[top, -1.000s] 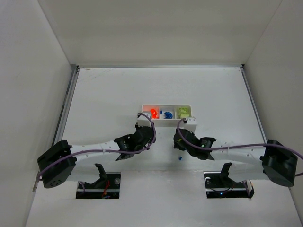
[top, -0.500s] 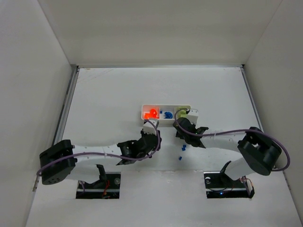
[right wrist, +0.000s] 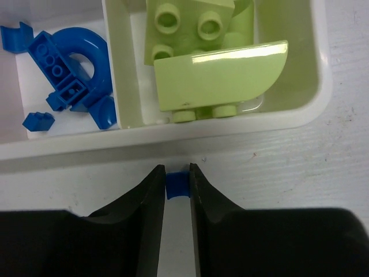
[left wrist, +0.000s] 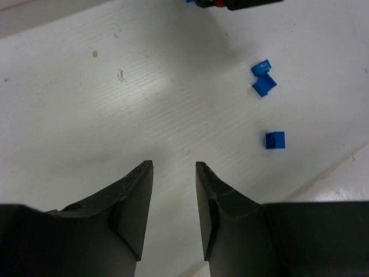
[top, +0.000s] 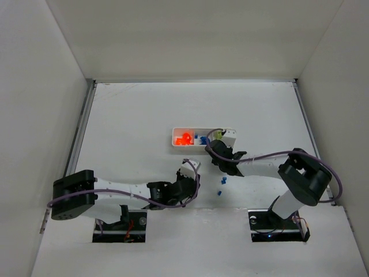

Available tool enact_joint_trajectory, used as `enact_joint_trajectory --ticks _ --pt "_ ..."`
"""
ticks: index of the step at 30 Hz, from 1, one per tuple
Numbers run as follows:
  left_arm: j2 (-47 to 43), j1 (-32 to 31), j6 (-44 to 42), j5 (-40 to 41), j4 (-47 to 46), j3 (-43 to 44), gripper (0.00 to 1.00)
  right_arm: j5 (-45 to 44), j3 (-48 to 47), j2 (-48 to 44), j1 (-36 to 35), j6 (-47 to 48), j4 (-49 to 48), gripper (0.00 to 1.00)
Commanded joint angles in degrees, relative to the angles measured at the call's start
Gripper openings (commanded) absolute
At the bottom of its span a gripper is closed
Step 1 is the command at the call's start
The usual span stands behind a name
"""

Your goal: Sort the legos into containers by color

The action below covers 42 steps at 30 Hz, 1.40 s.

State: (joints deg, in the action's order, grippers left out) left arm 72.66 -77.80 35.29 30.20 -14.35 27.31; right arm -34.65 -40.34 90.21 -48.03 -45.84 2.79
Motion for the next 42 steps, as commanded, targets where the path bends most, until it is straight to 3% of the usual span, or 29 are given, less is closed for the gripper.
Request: enact_joint_trajectory --ticks 1,15,25,28,32,35,38,42 --pt "0.4 -2.0 0.7 0.7 -1.4 -0.3 0.34 -0.7 -1.0 1.1 -0.9 -0.4 0.9 0.25" --pt "1.0 -8.5 0.8 1.3 -6.7 -1.2 0.45 0.8 -1.6 -14.8 -4.7 1.9 4.4 0.23" --pt "3.7 -10.8 1.8 1.2 -7.4 -0.3 0.47 4.4 -13.8 -2.9 1.0 9.5 -1.5 0.24" --pt "5.6 -11.4 1.8 0.7 -8.2 0.3 0.48 3.9 -15.4 -0.7 2.5 10.1 -2.6 0.31" --pt "7.8 -11.9 1.6 -0.7 -10.4 1.1 0.49 3.8 -16.4 -0.1 3.2 10.5 -3.3 0.50" --pt "9.2 -12.4 1.0 -2.2 -11.6 2.2 0.50 3.8 -16.0 -1.4 3.0 11.2 -3.8 0.56" --pt "10.9 -12.9 0.0 -2.7 -12.2 3.7 0.51 3.5 -13.9 -3.9 3.0 11.0 -3.8 0.55" --pt "13.8 -13.1 -1.8 -2.4 -11.8 6.5 0.51 2.8 -8.4 -9.5 3.0 9.6 -3.8 0.42"
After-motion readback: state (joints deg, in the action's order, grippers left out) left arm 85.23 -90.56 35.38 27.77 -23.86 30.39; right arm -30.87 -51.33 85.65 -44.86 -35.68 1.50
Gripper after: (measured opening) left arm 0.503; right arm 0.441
